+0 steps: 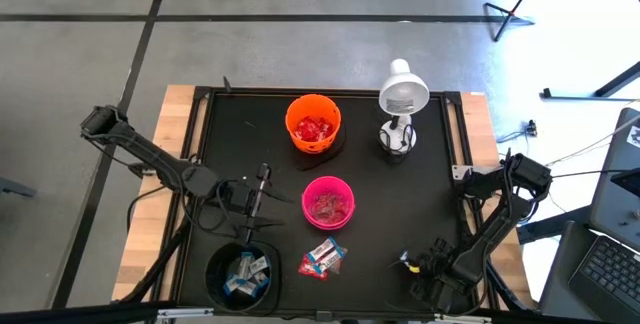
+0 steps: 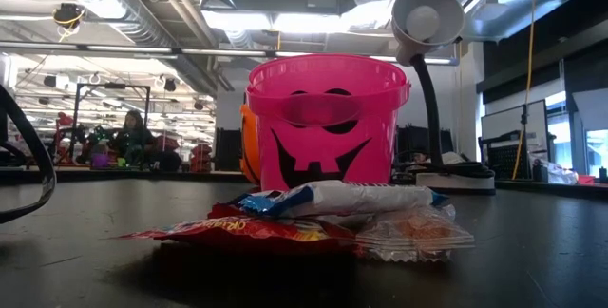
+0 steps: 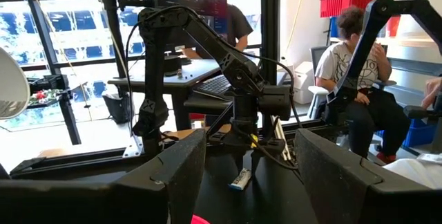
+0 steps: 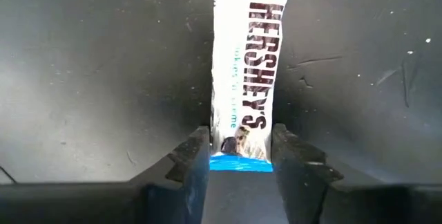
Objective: Sort candy
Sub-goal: Put the white chocolate into the black bucket
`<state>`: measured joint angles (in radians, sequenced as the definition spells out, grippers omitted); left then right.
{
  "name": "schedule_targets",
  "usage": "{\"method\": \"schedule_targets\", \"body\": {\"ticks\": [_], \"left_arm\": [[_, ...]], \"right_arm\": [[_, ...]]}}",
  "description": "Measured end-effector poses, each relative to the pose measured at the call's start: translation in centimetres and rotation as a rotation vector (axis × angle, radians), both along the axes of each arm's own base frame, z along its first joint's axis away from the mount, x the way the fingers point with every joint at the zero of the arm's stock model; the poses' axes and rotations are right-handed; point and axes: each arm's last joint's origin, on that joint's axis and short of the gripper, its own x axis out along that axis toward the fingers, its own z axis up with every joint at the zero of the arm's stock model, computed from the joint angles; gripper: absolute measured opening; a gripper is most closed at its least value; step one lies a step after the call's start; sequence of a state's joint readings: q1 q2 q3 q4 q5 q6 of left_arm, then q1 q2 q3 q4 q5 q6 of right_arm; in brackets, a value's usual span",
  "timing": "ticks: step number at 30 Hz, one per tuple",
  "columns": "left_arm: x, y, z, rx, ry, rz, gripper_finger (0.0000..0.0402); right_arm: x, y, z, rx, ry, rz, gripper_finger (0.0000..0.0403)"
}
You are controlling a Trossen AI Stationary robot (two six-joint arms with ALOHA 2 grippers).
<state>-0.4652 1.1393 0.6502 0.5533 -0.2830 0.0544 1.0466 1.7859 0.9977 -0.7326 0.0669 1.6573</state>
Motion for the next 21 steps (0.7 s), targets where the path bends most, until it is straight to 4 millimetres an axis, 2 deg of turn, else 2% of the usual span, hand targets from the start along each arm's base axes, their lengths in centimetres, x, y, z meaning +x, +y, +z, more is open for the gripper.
{"method": "schedule_targets", "body": {"ticks": [10,15,21], "left_arm": [[0.0,0.0,0.0,-0.001,-0.001,0.000,0.0213],[0.0,0.0,0.0,-0.001,-0.001,0.000,0.0213],[0.0,0.0,0.0,-0.002,-0.002,0.000,0.0213]], "right_arm": [[0.0,0.0,0.0,0.001,-0.001,0.002,0.0095],[0.0,0.0,0.6,0.018,-0.033,0.004,0.0090],[0.2,-0.3,2.0,0.030,-0.156,-0.006,0.0088]]}}
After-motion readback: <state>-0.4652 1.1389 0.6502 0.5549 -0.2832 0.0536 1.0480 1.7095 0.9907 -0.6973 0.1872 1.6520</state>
